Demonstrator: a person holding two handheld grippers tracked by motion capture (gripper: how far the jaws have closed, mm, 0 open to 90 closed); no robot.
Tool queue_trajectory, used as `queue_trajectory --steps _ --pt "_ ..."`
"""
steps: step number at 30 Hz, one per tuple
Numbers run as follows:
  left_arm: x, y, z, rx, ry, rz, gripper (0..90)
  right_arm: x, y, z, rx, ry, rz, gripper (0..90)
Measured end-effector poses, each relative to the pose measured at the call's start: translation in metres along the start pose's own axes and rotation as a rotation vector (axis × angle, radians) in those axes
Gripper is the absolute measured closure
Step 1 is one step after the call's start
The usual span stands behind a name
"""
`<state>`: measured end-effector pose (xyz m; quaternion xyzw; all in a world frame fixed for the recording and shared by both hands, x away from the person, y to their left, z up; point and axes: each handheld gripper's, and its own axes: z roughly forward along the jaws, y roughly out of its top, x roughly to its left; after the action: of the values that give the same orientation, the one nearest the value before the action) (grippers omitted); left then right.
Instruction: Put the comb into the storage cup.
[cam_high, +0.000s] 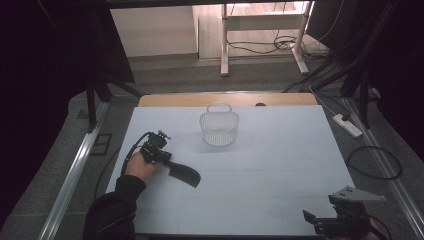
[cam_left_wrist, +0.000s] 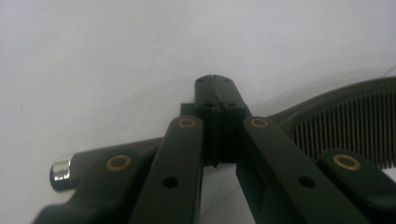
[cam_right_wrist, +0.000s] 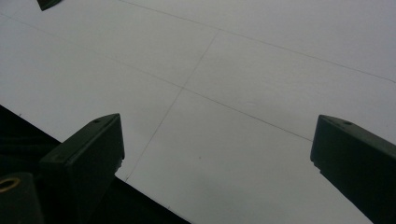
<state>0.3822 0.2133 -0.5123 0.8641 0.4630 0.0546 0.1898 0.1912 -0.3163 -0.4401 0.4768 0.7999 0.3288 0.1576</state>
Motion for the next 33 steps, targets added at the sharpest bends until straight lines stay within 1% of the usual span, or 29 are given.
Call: queue_trajectory --steps 4,8,19,27,33 --pt "-0.001 -0.008 -0.003 0.012 -0.002 0.004 89.3 0.000 0.000 0.000 -0.001 0.000 -0.001 3.5" --pt "-0.003 -0.019 -0.005 0.028 -0.004 0.009 89.2 0.000 0.000 0.000 0.001 -0.002 -0.002 3.7" --pt "-0.016 -0.047 -0.016 0.047 -0.038 0.015 89.2 0.001 0.001 0.001 0.004 -0.001 -0.009 4.2" --pt "-0.028 -0.059 -0.021 0.076 -0.040 0.040 89.2 0.001 0.001 0.001 0.008 0.000 -0.011 4.3" --pt "-0.035 -0.065 -0.024 0.098 -0.065 0.048 89.2 0.001 0.001 0.002 0.007 0.001 -0.011 4.4"
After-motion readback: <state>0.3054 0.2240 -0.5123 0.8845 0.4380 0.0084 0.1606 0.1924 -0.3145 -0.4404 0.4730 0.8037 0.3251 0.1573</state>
